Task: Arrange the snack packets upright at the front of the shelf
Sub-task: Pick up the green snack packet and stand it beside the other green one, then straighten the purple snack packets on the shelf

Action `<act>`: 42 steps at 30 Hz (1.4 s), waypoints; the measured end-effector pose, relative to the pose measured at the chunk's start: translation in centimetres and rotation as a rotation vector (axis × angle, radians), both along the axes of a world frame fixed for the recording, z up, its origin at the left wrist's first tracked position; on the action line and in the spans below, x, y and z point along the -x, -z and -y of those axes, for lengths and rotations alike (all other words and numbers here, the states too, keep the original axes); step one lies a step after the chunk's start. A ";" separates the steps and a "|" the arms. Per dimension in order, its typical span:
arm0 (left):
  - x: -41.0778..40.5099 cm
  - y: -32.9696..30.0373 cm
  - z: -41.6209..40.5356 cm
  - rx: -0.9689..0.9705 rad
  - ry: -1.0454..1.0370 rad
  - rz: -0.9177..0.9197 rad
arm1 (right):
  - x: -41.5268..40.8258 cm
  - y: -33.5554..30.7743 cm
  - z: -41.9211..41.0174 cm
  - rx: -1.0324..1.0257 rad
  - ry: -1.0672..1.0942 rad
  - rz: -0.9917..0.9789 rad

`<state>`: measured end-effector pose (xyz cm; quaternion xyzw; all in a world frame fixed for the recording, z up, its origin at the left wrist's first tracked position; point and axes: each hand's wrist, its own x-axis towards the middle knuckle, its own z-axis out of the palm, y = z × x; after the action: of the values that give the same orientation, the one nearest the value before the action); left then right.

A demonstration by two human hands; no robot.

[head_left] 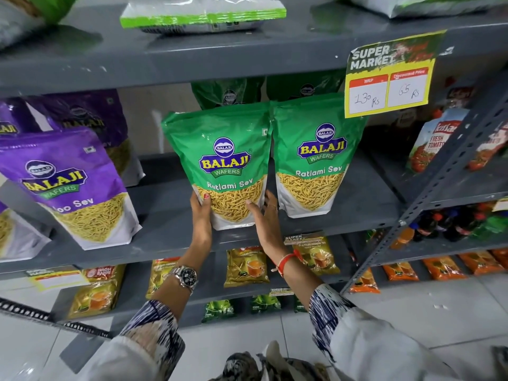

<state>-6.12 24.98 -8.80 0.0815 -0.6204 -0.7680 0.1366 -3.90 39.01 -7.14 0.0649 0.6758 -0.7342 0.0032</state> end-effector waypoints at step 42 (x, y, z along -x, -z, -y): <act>-7.3 -0.4 28.4 0.108 -0.108 0.047 | -2.1 0.4 29.2 0.121 -0.212 0.004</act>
<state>1.17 -3.46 -8.42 0.1254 -0.6586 -0.7228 0.1675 -1.77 9.85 -7.51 -0.0060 0.6334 -0.7690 0.0861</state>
